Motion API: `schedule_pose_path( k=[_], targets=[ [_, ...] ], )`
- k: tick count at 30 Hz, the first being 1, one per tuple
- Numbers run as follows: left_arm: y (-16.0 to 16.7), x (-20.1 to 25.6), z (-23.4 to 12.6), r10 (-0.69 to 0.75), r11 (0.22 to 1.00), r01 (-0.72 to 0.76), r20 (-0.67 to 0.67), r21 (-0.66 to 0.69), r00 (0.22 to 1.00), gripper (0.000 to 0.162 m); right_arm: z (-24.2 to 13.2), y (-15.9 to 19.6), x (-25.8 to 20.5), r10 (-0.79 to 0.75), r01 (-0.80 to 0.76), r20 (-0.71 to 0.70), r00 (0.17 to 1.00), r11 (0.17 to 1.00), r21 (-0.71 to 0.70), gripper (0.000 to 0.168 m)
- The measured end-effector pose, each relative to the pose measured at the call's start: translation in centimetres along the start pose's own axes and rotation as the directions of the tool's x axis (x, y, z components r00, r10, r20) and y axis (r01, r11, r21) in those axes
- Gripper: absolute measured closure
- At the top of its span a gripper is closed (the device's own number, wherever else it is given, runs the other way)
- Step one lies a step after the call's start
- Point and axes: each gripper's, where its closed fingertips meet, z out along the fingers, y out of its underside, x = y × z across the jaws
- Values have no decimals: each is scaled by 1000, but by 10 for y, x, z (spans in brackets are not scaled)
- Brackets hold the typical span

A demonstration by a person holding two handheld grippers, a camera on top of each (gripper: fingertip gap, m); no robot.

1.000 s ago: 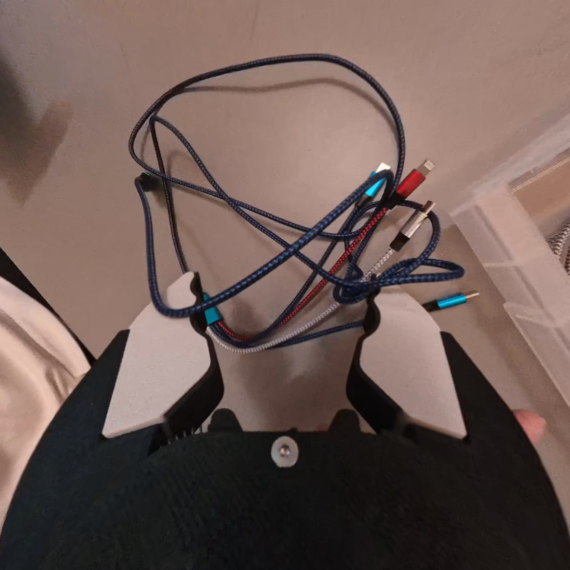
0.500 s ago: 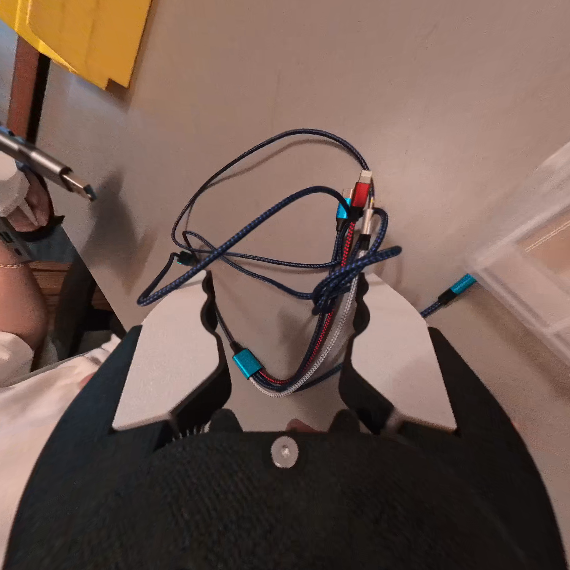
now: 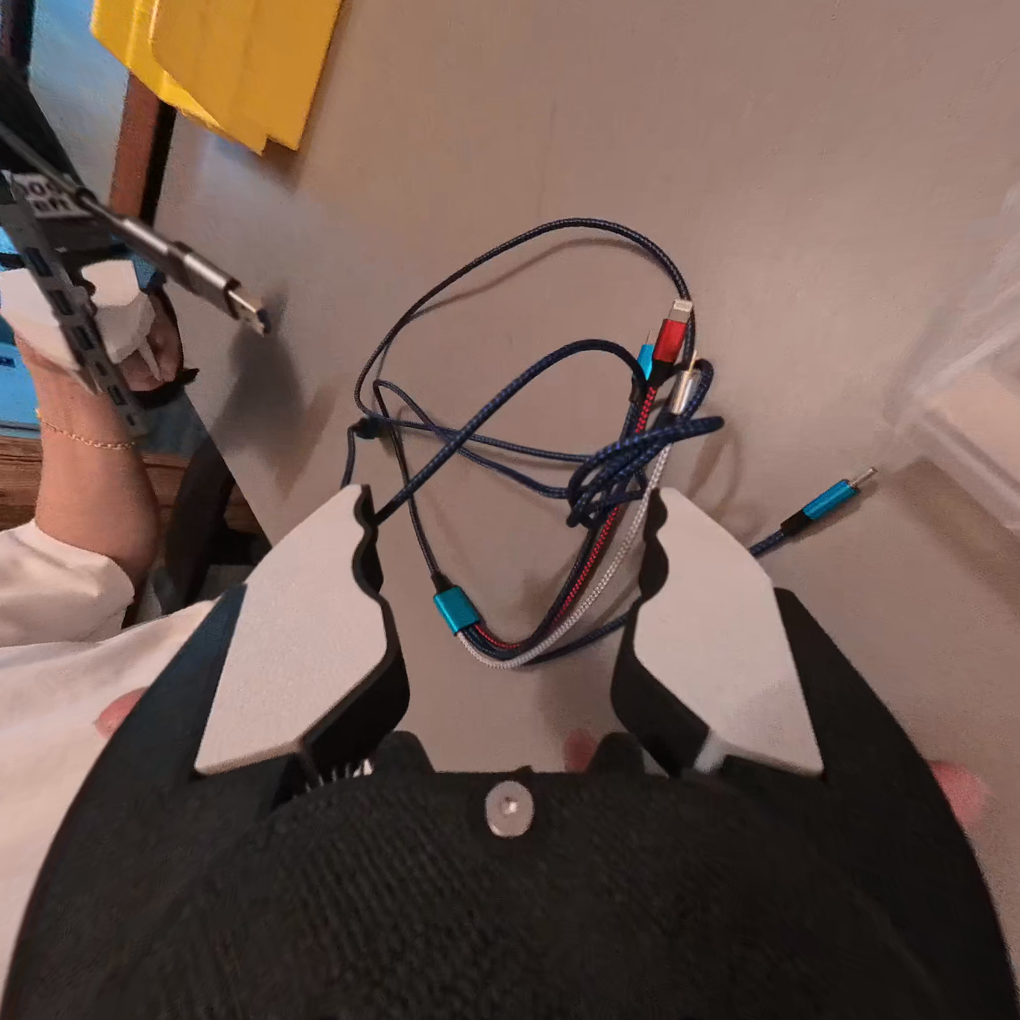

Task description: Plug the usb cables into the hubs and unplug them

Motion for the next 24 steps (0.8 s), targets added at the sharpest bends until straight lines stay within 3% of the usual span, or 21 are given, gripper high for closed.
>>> schedule_pose_path(
  k=[2,4,15,20,24],
  targets=[
    [1,1,3,0,1000,0,-7,-3,1000,152,2,-7,3,18,-17,-40,999,1000,24,83],
    [2,1,5,0,1000,0,-8,-10,1000,152,4,-7,17,11,-13,-172,985,1000,-8,73],
    [5,1,4,-7,1000,7,-7,-7,1000,152,37,17,35,-116,46,-291,950,970,-237,80],
    [5,0,2,-11,1000,11,-5,2,1000,152,44,15,42,-191,107,-324,926,960,-260,144],
    [5,0,4,-9,1000,9,-16,5,1000,152,49,12,42,-245,159,-337,909,952,-263,153]
  ],
)
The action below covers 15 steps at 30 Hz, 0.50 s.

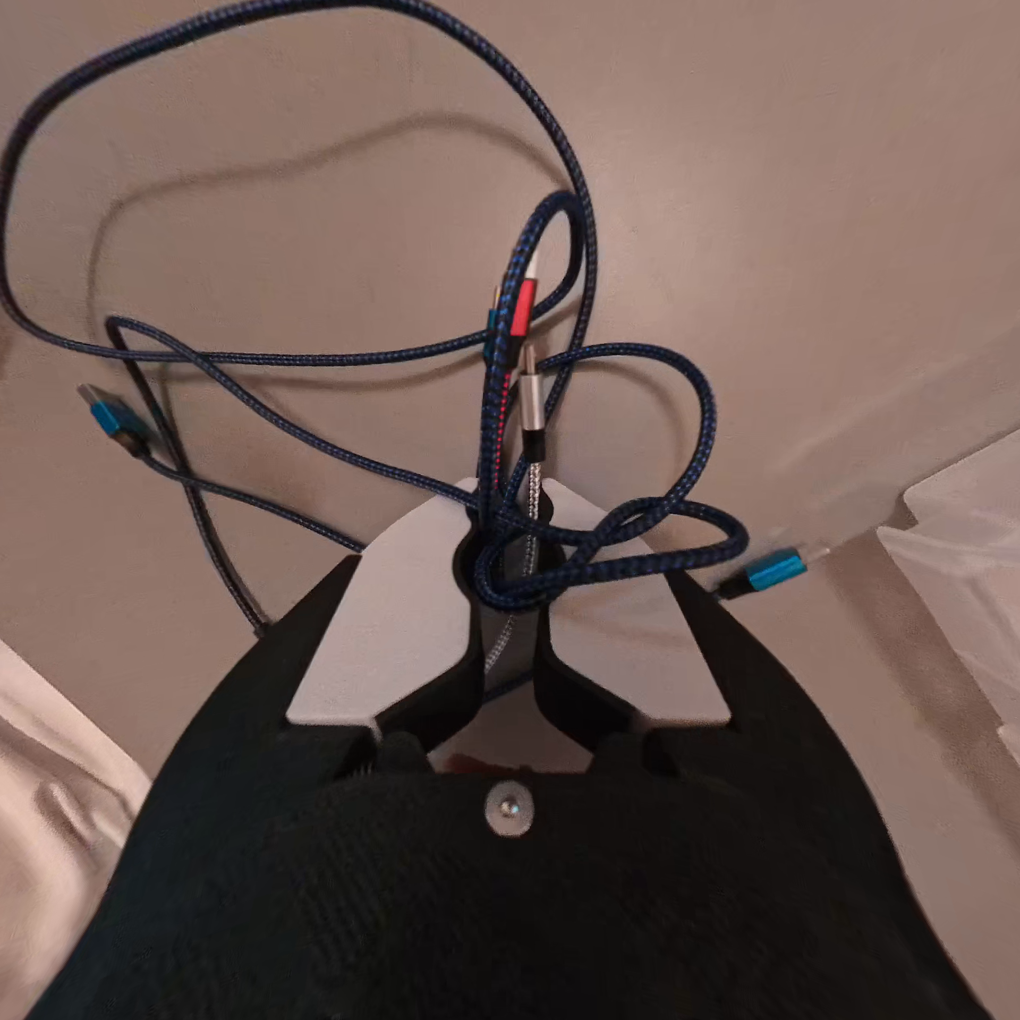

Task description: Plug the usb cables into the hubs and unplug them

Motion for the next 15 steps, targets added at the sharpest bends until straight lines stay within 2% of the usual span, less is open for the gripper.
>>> schedule_pose_path(
  k=[3,7,10,15],
  targets=[
    [1,0,1,1,1000,-1,-2,-3,1000,152,1,0,-2,-127,126,-38,991,991,-34,157],
    [0,2,-3,10,1000,-10,2,12,1000,152,-9,-9,-11,-178,178,-3,984,984,11,159],
    [0,4,-11,14,999,-15,13,32,1000,152,-39,-25,-11,-234,237,-41,971,966,99,160],
    [1,2,-24,7,998,-9,27,62,1000,152,-115,-62,-16,-270,276,-66,961,906,321,160]
  ],
)
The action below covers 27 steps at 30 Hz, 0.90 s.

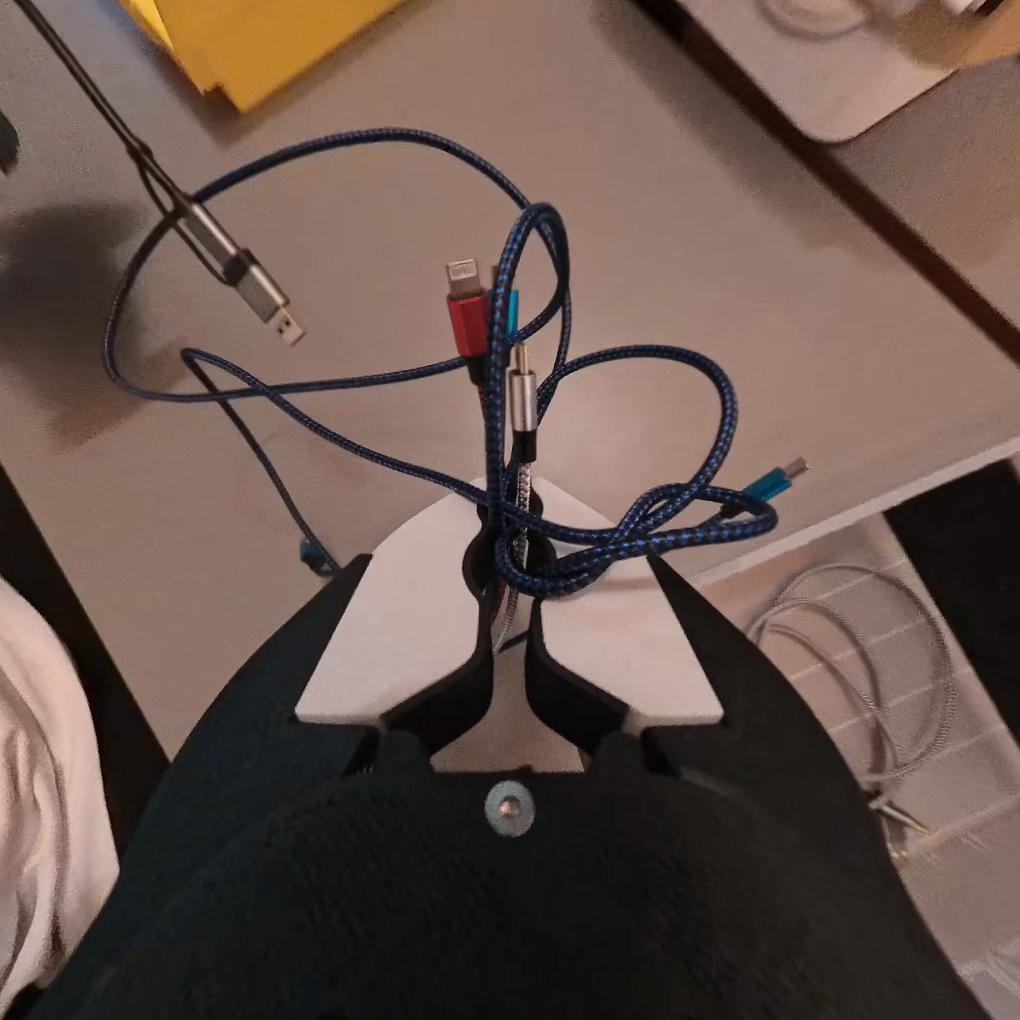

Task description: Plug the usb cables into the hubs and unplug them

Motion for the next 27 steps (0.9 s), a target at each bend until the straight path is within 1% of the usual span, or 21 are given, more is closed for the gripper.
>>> schedule_pose_path(
  k=[2,4,6,10,13,15,17,20,21,23,26,27],
  targets=[
    [0,1,-2,-2,1000,2,-11,10,1000,152,-23,-21,9,-7,8,-16,1000,998,68,160],
    [0,1,-2,-3,1000,4,-23,16,1000,152,-44,-40,22,-18,21,-29,999,994,106,160],
    [0,2,-1,-3,1000,3,-31,19,1000,152,-67,-56,45,-13,21,-74,997,993,115,160],
    [-3,2,-1,0,999,2,-42,37,999,152,-105,-78,111,35,-16,-211,977,996,91,161],
    [-5,-2,-2,-2,999,3,-25,39,1000,152,-131,-85,172,86,-64,-353,932,995,72,160],
    [-6,-1,-3,-7,999,8,-31,45,1000,152,-140,-85,216,74,-58,-467,881,997,49,160],
    [-8,-1,-3,-8,999,10,-32,46,999,152,-142,-75,250,42,-54,-543,838,998,-8,160],
    [-11,-1,-5,-10,999,11,-21,45,1000,152,-137,-63,288,28,-49,-604,797,999,-19,160],
    [-12,-2,-5,-12,999,13,-16,45,1000,152,-133,-58,297,44,-55,-607,794,998,1,160],
    [-15,-4,-7,-18,999,18,-6,48,1000,152,-117,-46,309,83,-82,-576,813,996,27,160],
    [-19,-7,-9,-31,998,31,0,56,1000,152,-94,-17,324,87,-114,-575,813,993,-11,160],
    [-20,-8,-10,-36,998,36,3,58,999,152,-91,-7,332,69,-113,-599,798,993,-35,160]
  ],
)
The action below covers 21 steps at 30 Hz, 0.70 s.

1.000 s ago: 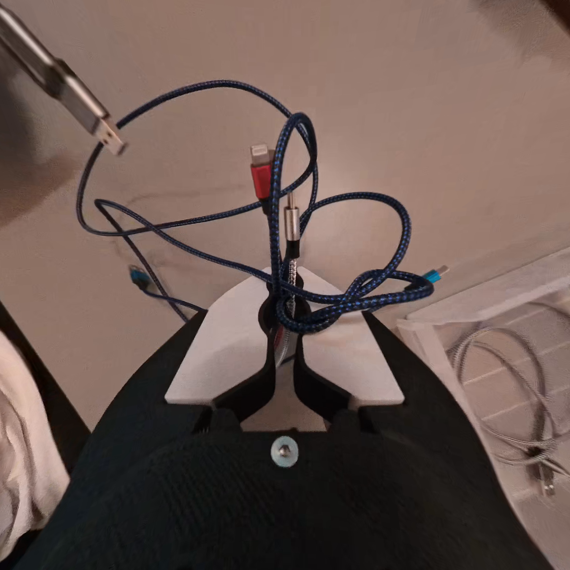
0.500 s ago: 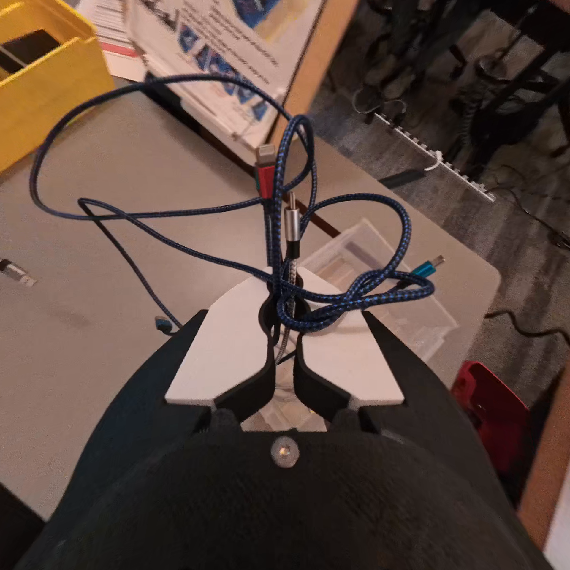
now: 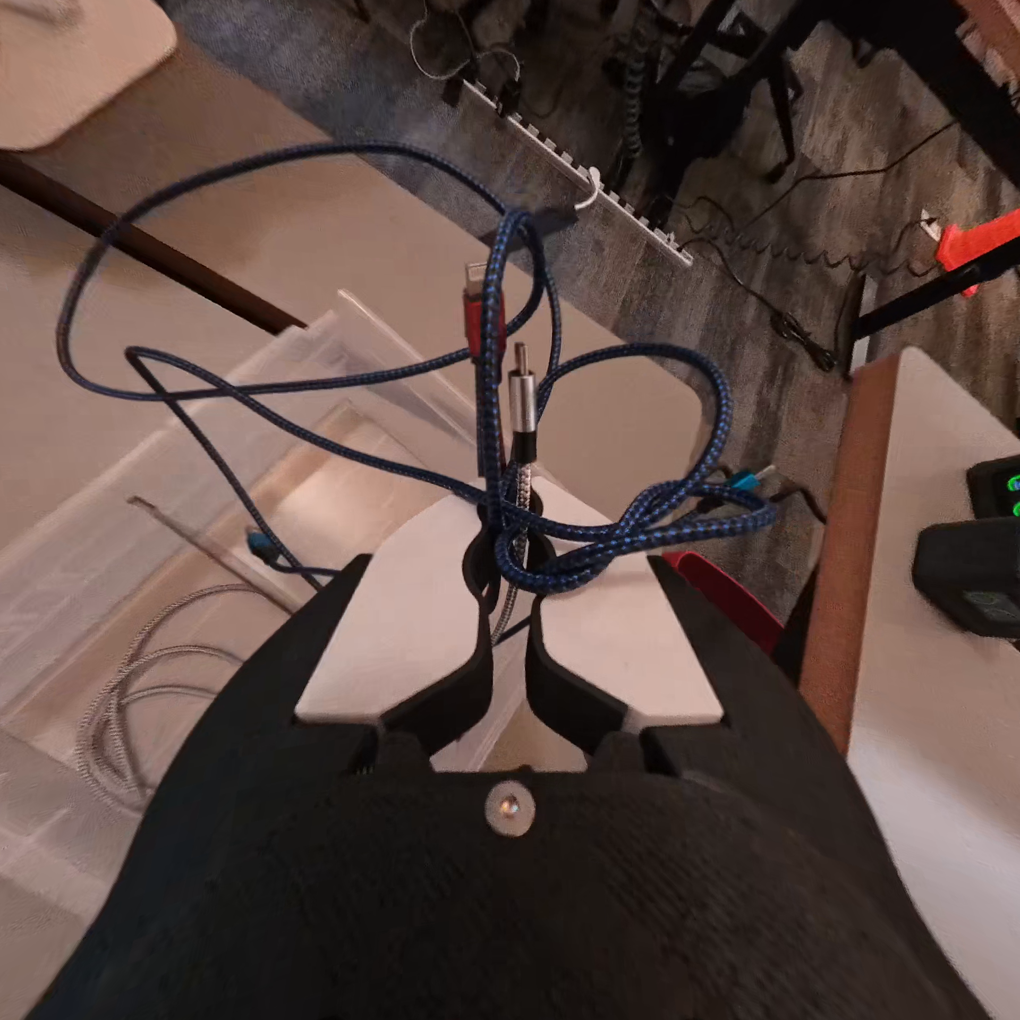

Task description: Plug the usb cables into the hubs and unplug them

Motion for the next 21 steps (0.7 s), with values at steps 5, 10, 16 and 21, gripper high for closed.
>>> schedule_pose_path(
  k=[5,10,16,21],
  targets=[
    [-1,-9,-4,-35,999,35,19,5,999,152,19,32,20,-20,14,-94,995,998,-67,160],
    [-5,-18,-6,-64,998,63,24,21,998,152,21,46,43,0,-17,-181,984,996,-92,160],
    [-12,-20,-3,-66,998,65,16,24,998,153,16,52,43,-137,113,-157,978,982,-151,160],
    [-14,-24,-2,-76,997,75,14,22,997,152,22,58,16,-379,341,-67,923,885,-316,160]
  ],
)
